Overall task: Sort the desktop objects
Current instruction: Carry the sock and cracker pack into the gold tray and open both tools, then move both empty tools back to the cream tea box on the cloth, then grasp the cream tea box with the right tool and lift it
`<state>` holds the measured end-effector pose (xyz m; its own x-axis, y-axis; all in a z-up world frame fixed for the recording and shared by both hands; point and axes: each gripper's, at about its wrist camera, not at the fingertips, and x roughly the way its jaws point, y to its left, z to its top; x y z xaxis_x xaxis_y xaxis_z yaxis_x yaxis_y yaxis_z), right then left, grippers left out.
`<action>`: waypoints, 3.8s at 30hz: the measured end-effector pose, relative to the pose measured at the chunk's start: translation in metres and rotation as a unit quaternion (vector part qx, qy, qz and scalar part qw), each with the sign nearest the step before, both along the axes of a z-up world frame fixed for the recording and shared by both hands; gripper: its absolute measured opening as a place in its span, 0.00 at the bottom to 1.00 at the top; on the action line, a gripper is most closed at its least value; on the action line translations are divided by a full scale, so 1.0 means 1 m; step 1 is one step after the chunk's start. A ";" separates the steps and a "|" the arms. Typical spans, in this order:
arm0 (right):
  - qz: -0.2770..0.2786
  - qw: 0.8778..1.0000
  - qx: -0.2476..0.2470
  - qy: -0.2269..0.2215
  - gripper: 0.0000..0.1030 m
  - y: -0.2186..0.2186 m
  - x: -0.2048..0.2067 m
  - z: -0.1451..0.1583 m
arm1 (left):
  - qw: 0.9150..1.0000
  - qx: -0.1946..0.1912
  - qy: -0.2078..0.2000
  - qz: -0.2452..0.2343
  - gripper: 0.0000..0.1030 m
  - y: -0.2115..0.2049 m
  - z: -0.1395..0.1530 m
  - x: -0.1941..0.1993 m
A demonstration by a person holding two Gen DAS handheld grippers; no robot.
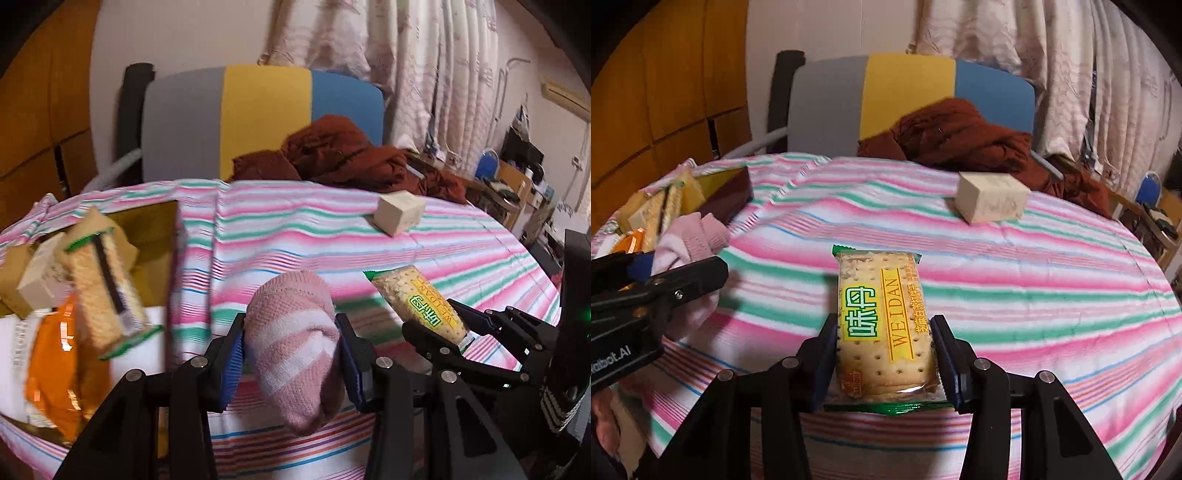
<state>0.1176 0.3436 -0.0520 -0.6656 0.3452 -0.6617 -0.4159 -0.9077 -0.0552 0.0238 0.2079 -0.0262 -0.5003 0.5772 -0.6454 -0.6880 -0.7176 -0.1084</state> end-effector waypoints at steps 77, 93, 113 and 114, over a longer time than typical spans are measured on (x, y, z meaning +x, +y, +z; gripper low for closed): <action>-0.020 0.995 -0.097 0.024 0.56 0.084 -0.087 0.026 | 0.997 0.063 0.013 0.031 0.58 -0.090 0.039 -0.053; -0.177 0.961 -0.192 0.088 0.60 0.286 -0.089 0.017 | 0.999 0.037 -0.012 -0.031 0.58 -0.028 0.024 -0.047; 0.093 0.933 -0.340 0.076 0.65 0.169 -0.067 -0.002 | 0.999 0.017 -0.031 -0.038 0.59 -0.008 0.023 -0.048; 0.087 0.934 -0.337 0.081 0.66 0.163 -0.055 -0.001 | 0.998 0.015 -0.034 -0.045 0.60 -0.003 0.022 -0.046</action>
